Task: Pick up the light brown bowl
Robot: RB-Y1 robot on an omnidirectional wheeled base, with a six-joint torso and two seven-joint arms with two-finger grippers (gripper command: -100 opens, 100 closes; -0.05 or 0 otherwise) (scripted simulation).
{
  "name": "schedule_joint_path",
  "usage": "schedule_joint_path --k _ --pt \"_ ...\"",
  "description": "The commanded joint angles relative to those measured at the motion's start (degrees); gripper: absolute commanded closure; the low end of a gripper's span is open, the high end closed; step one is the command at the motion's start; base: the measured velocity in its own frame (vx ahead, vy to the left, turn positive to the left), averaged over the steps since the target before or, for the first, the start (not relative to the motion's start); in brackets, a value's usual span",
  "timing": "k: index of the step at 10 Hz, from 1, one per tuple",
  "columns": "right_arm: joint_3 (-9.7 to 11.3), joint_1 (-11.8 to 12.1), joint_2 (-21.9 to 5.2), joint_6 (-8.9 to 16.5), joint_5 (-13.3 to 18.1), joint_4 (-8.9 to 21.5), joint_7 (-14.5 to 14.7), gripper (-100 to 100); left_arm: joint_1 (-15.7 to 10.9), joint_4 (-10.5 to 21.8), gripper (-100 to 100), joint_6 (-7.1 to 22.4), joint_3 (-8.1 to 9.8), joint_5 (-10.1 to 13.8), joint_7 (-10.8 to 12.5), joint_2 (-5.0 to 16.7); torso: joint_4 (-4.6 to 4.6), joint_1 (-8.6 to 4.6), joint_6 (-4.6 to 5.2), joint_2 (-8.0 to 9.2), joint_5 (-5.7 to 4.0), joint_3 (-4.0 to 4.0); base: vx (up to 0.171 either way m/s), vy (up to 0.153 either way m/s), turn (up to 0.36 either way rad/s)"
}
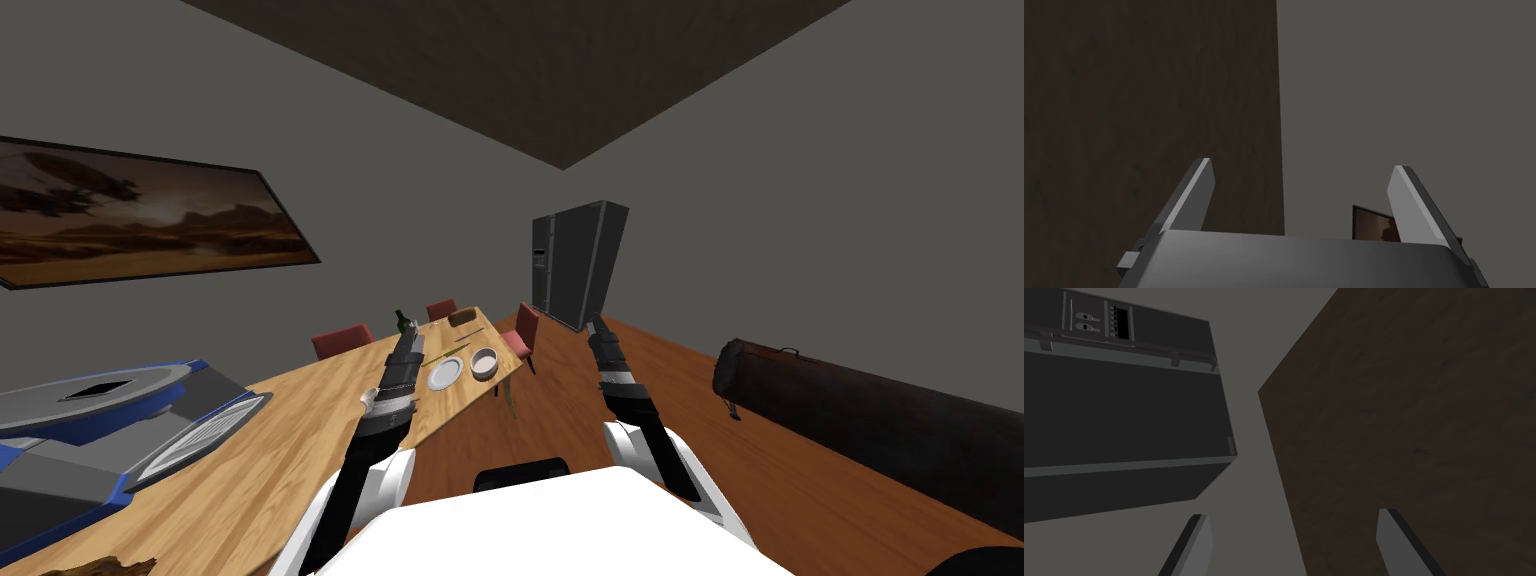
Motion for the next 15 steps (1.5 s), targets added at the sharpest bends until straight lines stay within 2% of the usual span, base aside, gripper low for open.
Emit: schedule_joint_path --k 1,3,4,5,6,7,8,9,10,11,12,13,15 --pt "0.0 0.0 0.0 0.0 0.0 0.0 0.0 0 -0.5 -0.1 -100 1.6 0.09 -0.2 -0.5 0.6 0.0 0.0 0.0 0.0 0.0 0.0 0.019 -0.034 0.018" --pt "0.0 0.0 0.0 0.0 0.0 0.0 0.0 0 -3.0 0.8 -100 5.4 0.67 -0.8 -2.3 1.7 0.0 0.01 0.0 0.01 0.0 0.01 0.018 -0.042 0.041" --pt "0.0 0.0 0.0 0.0 0.0 0.0 0.0 0 -3.0 0.8 -100 6.4 0.67 -0.8 -2.3 1.7 0.0 -0.06 0.0 0.0 -0.01 0.0 0.014 -0.045 0.022" --pt "0.0 0.0 0.0 0.0 0.0 0.0 0.0 0 -4.5 1.3 -100 8.5 1.01 -1.2 -3.3 2.1 0.0 -0.04 0.0 0.02 -0.01 0.01 0.016 -0.036 0.04" --pt "0.0 0.0 0.0 0.0 0.0 0.0 0.0 0 -4.5 1.3 -100 9.2 1.01 -1.2 -3.3 2.1 0.0 -0.02 0.0 0.01 0.0 0.01 0.014 -0.028 0.016" --pt "0.0 0.0 0.0 0.0 0.0 0.0 0.0 0 -6.1 1.8 -100 11.3 1.38 -1.6 -4.4 2.4 0.0 0.02 0.0 0.02 0.0 0.01 0.017 -0.037 0.035" --pt "0.0 0.0 0.0 0.0 0.0 0.0 0.0 0 -6.1 1.8 -100 12.2 1.38 -1.6 -4.4 2.4 0.0 -0.01 0.0 0.01 0.0 0.0 0.016 -0.031 0.024" --pt "0.0 0.0 0.0 0.0 0.0 0.0 0.0 0 -7.7 2.4 -100 14.4 1.77 -2.0 -5.5 2.6 0.0 0.01 0.0 0.02 0.0 0.01 0.019 -0.04 0.041" --pt "0.0 0.0 0.0 0.0 0.0 0.0 0.0 0 -7.7 2.4 -100 15.4 1.77 -2.0 -5.5 2.6 0.0 -0.02 0.0 0.0 0.0 0.0 0.017 -0.038 0.02" --pt "0.0 0.0 0.0 0.0 0.0 0.0 0.0 0 -9.5 3.1 -100 17.4 2.18 -2.4 -6.7 2.8 0.0 -0.01 0.0 0.01 -0.01 0.0 0.018 -0.038 0.038" --pt "0.0 0.0 0.0 0.0 0.0 0.0 0.0 0 -9.5 3.1 -100 18.7 2.18 -2.4 -6.7 2.8 0.0 -0.01 0.0 0.0 0.0 0.0 0.02 -0.042 0.023" --pt "0.0 0.0 0.0 0.0 0.0 0.0 0.0 0 -11.2 3.8 -100 20.4 2.61 -2.8 -7.9 3.0 0.0 -0.03 0.0 0.01 -0.01 0.0 0.025 -0.051 0.044" --pt "0.0 0.0 0.0 0.0 0.0 0.0 0.0 0 -11.2 3.8 -100 22.3 2.61 -2.8 -7.9 3.0 -0.01 -0.03 0.0 0.0 -0.01 -0.01 0.014 -0.029 0.011"
